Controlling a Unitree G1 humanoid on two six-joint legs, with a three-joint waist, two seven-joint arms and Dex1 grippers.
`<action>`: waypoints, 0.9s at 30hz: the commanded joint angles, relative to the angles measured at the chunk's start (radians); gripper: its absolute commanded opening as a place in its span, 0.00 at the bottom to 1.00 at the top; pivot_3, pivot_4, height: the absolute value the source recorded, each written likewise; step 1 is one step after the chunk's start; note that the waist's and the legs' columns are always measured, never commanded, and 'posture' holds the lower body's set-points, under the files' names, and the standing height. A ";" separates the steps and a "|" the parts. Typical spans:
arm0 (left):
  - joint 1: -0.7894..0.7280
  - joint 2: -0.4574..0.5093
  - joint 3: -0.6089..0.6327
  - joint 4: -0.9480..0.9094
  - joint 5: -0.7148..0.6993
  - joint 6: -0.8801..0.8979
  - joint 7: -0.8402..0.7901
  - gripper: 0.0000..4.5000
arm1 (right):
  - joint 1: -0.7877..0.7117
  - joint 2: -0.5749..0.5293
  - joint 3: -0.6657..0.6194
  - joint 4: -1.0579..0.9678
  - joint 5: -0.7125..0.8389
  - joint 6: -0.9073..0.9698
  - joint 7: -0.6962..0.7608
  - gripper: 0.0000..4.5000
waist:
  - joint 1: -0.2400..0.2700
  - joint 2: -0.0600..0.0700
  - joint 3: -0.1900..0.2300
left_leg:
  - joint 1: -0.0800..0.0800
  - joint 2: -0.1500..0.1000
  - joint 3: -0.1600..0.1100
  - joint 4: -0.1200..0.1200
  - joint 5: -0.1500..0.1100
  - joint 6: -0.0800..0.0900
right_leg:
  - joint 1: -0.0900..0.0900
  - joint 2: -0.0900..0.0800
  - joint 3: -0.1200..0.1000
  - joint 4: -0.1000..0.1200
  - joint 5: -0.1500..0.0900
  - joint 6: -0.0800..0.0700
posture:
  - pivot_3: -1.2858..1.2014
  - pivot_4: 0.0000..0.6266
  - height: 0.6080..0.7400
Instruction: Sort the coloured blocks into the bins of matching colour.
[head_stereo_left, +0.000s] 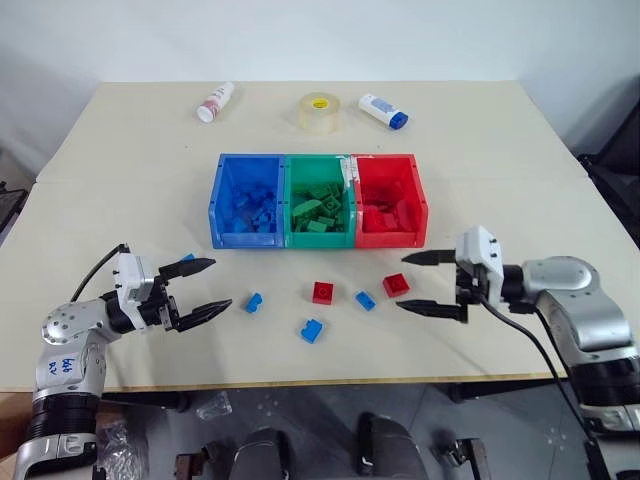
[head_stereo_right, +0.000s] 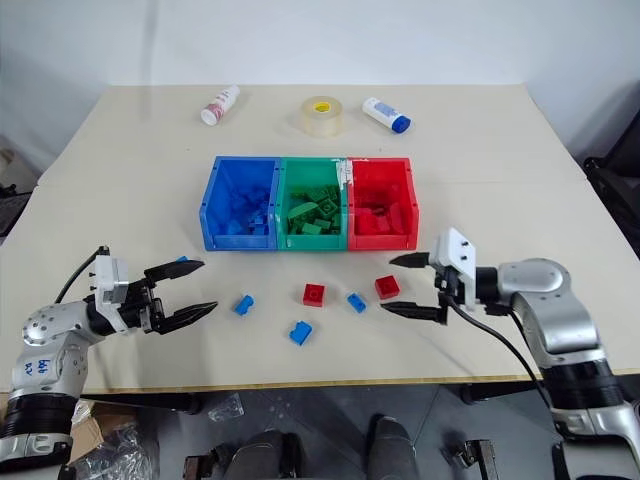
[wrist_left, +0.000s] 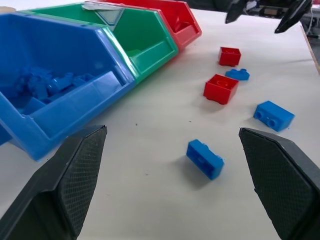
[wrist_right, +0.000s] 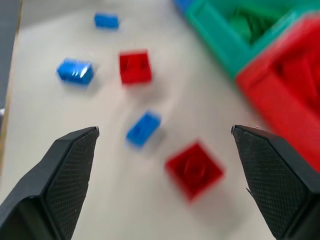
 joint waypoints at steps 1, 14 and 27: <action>0.014 0.020 0.022 -0.022 -0.022 0.002 -0.016 1.00 | 0.060 -0.070 -0.083 -0.052 0.026 0.006 0.013 0.99 | 0.001 0.000 0.000 | 0.000 0.000 0.000 0.000 0.000 0.000 | 0.000 0.000 0.000 0.000 0.000 0.000 | 0.52 0.24 1.00; 0.023 0.044 0.054 0.051 -0.053 -0.042 -0.152 1.00 | 0.193 -0.151 -0.181 -0.113 0.059 0.041 -0.010 0.99 | 0.001 0.000 0.000 | 0.001 0.000 0.000 0.000 0.000 0.000 | 0.001 0.000 0.000 0.000 0.000 0.000 | 0.52 0.24 1.00; 0.062 0.016 0.063 -0.007 -0.097 -0.059 -0.202 1.00 | -0.114 0.008 0.086 0.120 -0.089 -0.030 -0.036 0.99 | -0.002 0.000 0.000 | 0.000 0.000 0.000 0.001 0.000 0.000 | 0.001 0.000 0.000 0.000 0.000 0.000 | 0.52 0.24 1.00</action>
